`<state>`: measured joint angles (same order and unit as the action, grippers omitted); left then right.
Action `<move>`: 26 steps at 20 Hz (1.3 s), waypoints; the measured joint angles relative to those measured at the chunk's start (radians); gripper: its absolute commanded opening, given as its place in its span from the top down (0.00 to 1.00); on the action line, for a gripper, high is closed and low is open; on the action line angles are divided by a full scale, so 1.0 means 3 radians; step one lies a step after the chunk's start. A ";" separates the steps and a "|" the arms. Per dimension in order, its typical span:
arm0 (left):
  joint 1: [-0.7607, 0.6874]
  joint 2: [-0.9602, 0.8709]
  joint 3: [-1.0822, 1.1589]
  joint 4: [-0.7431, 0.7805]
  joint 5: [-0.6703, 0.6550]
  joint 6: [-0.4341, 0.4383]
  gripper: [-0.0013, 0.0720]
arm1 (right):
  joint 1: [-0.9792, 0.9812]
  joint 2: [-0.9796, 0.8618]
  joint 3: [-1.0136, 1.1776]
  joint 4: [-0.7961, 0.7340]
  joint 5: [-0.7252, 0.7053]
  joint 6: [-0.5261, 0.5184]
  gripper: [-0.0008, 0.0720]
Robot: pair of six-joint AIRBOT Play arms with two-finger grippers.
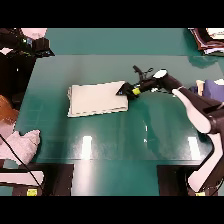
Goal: Fold the shirts.
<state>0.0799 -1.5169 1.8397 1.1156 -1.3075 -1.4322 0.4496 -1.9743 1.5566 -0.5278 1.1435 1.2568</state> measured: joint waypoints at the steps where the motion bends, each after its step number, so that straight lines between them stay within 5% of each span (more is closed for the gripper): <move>1: 0.0000 0.0000 0.0000 -0.0003 -0.0020 0.0000 0.94 | 0.0075 -0.0084 0.0120 0.0015 -0.0008 -0.0009 0.66; 3: 0.0000 0.0000 0.0000 -0.0004 -0.0069 0.0000 0.94 | 0.0184 -0.0197 0.0318 0.0061 -0.0006 -0.0057 0.96; 8: -0.0107 0.0000 0.0000 0.0001 -0.0154 0.0000 0.94 | 0.0183 -0.0278 0.0791 0.0125 0.0155 -0.0211 0.96; 12: -0.0436 0.0000 0.0000 0.0005 -0.0170 0.0017 0.94 | -0.0196 -0.0031 0.1013 -0.0244 0.0347 -0.0014 0.96; 18: -0.1015 0.0000 0.0000 0.0006 -0.0107 0.0083 0.94 | -0.1344 0.0661 0.1086 -0.0907 0.0512 0.0262 0.96; 26: -0.1525 0.0000 0.0000 0.0008 0.0203 0.0095 0.94 | -0.2904 0.1049 0.1096 -0.1113 0.0552 0.0370 0.96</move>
<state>-0.3775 -1.5169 1.8397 1.1179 -1.2465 -1.4036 -0.4217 -1.6596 1.8854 -0.8616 1.3090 1.3678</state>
